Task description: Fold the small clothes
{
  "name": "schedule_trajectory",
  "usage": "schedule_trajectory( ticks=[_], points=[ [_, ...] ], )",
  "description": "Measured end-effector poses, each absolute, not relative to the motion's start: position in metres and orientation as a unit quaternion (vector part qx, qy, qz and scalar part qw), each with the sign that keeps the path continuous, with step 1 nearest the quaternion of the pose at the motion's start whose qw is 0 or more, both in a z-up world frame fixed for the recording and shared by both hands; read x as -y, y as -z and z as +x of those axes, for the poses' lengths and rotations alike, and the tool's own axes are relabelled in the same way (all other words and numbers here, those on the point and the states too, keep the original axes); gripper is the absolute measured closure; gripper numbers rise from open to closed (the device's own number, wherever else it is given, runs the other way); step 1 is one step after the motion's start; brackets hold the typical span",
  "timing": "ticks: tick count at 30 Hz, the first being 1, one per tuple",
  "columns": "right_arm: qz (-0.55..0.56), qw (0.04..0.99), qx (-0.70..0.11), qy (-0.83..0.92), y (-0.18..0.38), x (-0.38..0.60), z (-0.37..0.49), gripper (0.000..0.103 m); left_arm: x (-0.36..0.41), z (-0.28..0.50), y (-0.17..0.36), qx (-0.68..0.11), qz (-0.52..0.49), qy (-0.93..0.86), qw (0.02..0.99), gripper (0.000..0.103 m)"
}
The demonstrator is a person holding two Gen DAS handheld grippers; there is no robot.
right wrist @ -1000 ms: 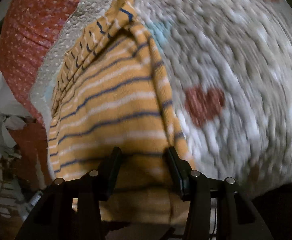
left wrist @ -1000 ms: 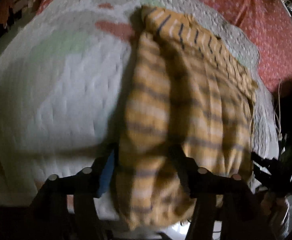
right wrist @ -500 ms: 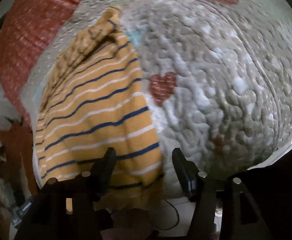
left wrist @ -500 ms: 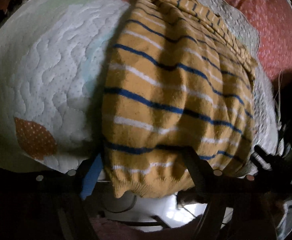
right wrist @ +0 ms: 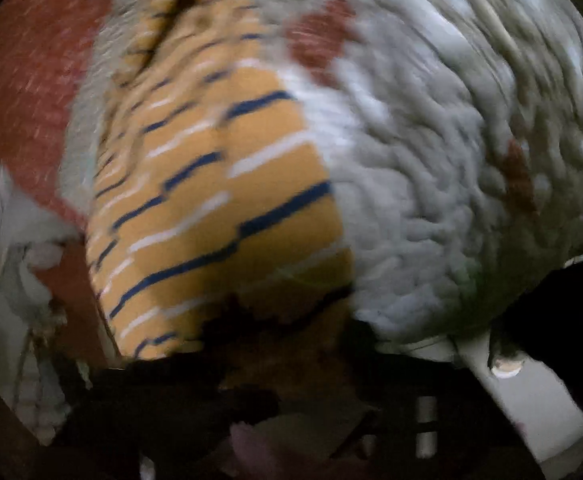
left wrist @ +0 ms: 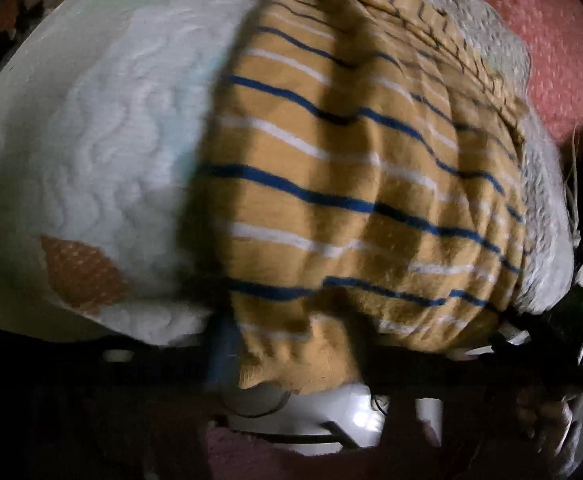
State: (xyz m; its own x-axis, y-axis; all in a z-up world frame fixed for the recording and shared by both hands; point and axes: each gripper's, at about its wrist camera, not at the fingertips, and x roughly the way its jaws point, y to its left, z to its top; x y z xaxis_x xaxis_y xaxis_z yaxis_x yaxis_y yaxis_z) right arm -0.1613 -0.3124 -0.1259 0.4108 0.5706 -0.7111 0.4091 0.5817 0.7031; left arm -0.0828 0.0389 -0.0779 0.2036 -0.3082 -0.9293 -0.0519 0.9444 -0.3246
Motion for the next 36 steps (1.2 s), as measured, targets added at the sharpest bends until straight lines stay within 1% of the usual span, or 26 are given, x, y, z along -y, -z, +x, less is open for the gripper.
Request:
schedule_trajectory(
  ticks=[1, 6, 12, 16, 22, 30, 36],
  points=[
    [0.438, 0.717, -0.539, -0.064, 0.119, 0.309, -0.161, 0.090, -0.044, -0.083, 0.075, -0.626, -0.169, 0.094, 0.755, 0.095],
    [0.375, 0.762, -0.518, -0.106, 0.070, 0.292, -0.173, 0.091, -0.049, -0.101, 0.046, -0.601, -0.149, 0.071, 0.782, 0.096],
    [0.362, 0.769, -0.515, -0.113, 0.039, 0.301, -0.192, 0.092, -0.064, -0.127, 0.010, -0.574, -0.133, 0.064, 0.805, 0.095],
    [0.355, 0.764, -0.528, -0.111, 0.040, 0.305, -0.206, 0.092, -0.068, -0.141, 0.010, -0.581, -0.138, 0.067, 0.800, 0.096],
    [0.362, 0.741, -0.555, -0.112, 0.058, 0.306, -0.222, 0.092, -0.061, -0.149, 0.020, -0.598, -0.128, 0.062, 0.788, 0.095],
    [0.413, 0.738, -0.513, -0.146, 0.042, 0.311, -0.172, 0.092, -0.072, -0.133, 0.006, -0.596, -0.165, 0.074, 0.782, 0.096],
    [0.427, 0.747, -0.479, -0.177, 0.021, 0.316, -0.125, 0.092, -0.074, -0.095, -0.001, -0.606, -0.195, 0.080, 0.767, 0.096]
  ],
)
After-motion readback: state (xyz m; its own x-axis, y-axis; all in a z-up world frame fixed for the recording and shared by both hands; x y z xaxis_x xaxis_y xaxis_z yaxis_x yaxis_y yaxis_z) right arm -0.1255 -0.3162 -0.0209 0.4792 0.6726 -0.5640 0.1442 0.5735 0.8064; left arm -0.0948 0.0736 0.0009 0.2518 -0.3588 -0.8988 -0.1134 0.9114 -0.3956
